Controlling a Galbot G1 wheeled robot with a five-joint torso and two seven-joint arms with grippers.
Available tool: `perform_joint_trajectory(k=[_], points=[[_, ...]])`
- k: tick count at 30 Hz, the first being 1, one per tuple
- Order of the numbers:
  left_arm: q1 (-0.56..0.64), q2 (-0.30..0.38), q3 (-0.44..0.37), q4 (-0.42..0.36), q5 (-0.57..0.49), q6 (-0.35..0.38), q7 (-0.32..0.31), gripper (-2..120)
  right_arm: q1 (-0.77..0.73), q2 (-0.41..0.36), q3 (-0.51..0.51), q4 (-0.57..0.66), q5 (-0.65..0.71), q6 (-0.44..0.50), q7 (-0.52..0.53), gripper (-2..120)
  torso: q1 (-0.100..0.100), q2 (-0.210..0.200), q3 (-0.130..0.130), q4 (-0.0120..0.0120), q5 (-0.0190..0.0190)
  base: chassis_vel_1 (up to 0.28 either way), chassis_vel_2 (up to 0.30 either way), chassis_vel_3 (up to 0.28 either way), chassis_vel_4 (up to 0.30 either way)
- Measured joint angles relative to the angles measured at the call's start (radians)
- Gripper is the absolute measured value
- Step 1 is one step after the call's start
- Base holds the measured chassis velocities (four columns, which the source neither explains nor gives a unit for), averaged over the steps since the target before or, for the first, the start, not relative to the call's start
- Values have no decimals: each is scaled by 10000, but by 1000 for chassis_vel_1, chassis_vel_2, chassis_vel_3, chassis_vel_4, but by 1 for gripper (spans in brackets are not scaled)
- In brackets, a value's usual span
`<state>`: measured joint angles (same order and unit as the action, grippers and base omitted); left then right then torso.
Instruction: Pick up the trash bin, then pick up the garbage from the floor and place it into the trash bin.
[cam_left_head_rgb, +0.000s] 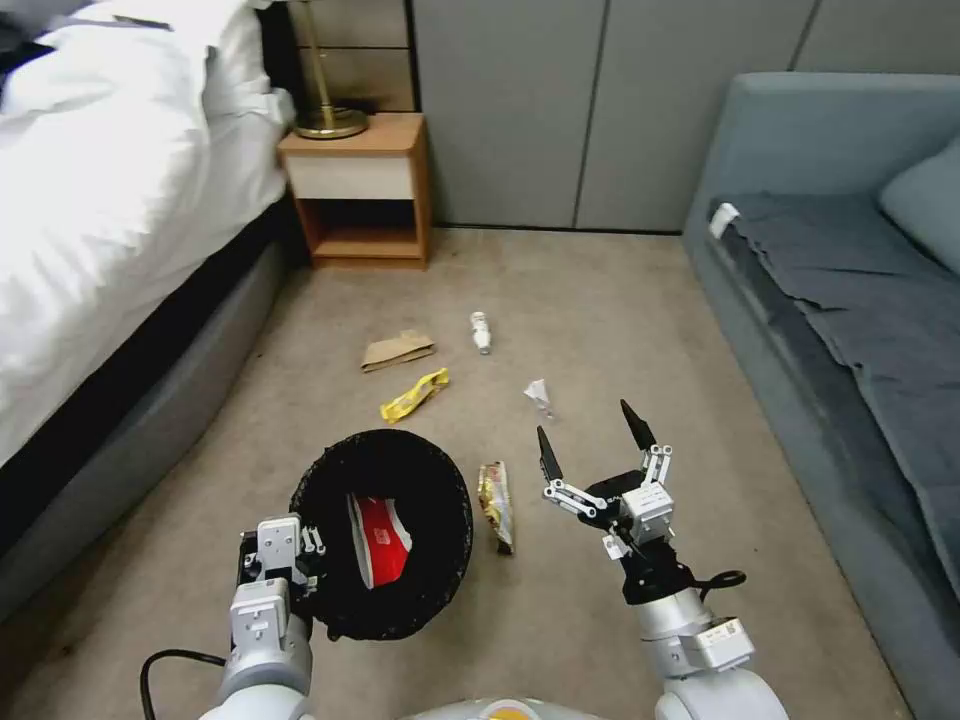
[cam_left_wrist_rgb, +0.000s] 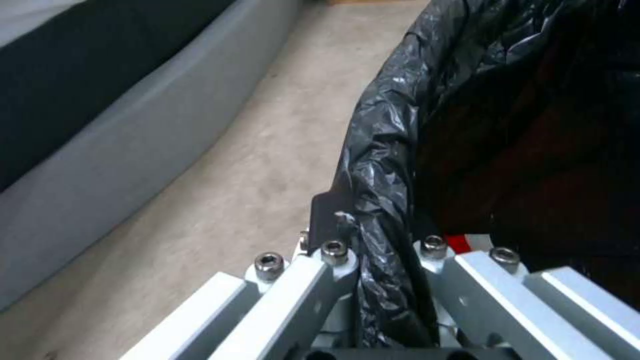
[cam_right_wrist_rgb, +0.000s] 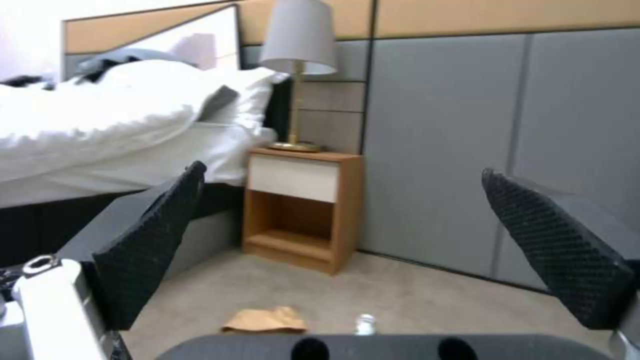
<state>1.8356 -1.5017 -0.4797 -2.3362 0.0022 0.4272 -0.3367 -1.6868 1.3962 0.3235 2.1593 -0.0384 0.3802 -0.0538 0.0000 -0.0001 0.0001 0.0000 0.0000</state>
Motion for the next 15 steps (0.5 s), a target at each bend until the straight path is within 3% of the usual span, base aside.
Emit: perform_joint_trajectory(k=[15], points=[[26, -1, 5, -33, 24, -22, -60, 1, 1008, -284, 164, -399, 476, -827, -129, 100, -1, 0, 0, 5, 1, 118, 116, 115, 114]])
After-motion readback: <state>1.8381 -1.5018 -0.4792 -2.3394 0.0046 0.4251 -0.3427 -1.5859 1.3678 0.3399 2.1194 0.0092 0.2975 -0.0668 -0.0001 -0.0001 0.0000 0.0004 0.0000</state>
